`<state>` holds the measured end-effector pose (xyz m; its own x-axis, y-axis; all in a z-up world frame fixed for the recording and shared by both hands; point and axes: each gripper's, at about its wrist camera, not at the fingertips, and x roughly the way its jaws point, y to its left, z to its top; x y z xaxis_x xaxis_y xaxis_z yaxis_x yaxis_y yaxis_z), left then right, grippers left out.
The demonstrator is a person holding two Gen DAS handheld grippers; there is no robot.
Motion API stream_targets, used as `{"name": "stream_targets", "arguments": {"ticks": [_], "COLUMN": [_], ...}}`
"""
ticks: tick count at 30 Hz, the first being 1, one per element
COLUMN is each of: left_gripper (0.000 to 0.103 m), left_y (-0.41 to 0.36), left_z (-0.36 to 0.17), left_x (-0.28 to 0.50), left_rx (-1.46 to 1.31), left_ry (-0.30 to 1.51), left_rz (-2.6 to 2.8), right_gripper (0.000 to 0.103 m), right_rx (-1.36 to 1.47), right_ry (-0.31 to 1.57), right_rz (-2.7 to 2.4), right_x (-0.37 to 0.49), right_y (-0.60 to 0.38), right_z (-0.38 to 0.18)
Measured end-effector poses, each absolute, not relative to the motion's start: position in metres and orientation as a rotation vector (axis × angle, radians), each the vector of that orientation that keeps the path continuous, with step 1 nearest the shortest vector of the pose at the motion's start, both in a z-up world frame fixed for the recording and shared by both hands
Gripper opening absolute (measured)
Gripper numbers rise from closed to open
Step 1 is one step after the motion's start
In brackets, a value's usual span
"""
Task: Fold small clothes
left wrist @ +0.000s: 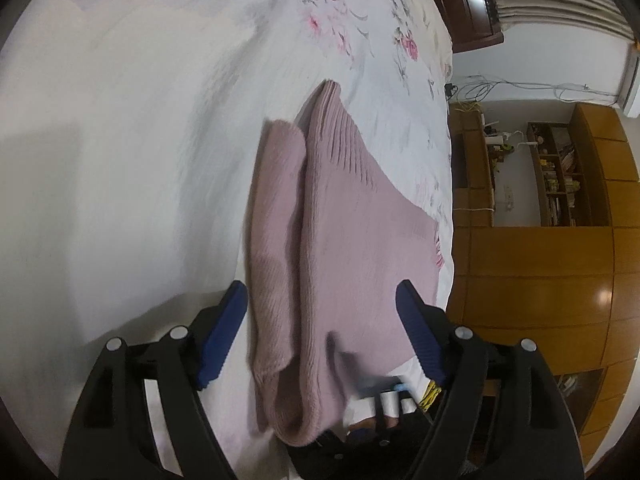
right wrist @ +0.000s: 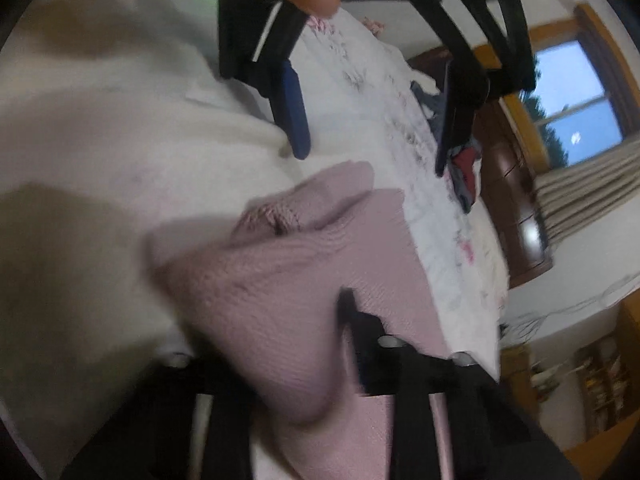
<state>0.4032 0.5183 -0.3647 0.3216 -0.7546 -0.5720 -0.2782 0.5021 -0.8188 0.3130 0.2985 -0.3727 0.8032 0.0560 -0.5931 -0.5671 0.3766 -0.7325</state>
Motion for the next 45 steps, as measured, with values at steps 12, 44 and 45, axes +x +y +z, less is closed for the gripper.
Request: {"name": "stream_targets", "arguments": {"ticks": [12, 44, 45], "left_gripper": [0.082, 0.019, 0.019], "left_y": [0.494, 0.356, 0.347], "left_z": [-0.386, -0.231, -0.226], "left_x": [0.453, 0.551, 0.553], "left_rx": [-1.066, -0.532, -0.519], "left_ry": [1.350, 1.343, 1.341], "left_rz": [-0.400, -0.338, -0.342], "right_gripper": [0.011, 0.011, 0.011], "right_rx": [-0.876, -0.419, -0.409], "right_ry": [0.523, 0.544, 0.544], "right_rz": [0.429, 0.328, 0.321], "right_x": [0.315, 0.316, 0.317], "right_y": [0.271, 0.183, 0.177], "right_z": [-0.313, -0.207, -0.203]}}
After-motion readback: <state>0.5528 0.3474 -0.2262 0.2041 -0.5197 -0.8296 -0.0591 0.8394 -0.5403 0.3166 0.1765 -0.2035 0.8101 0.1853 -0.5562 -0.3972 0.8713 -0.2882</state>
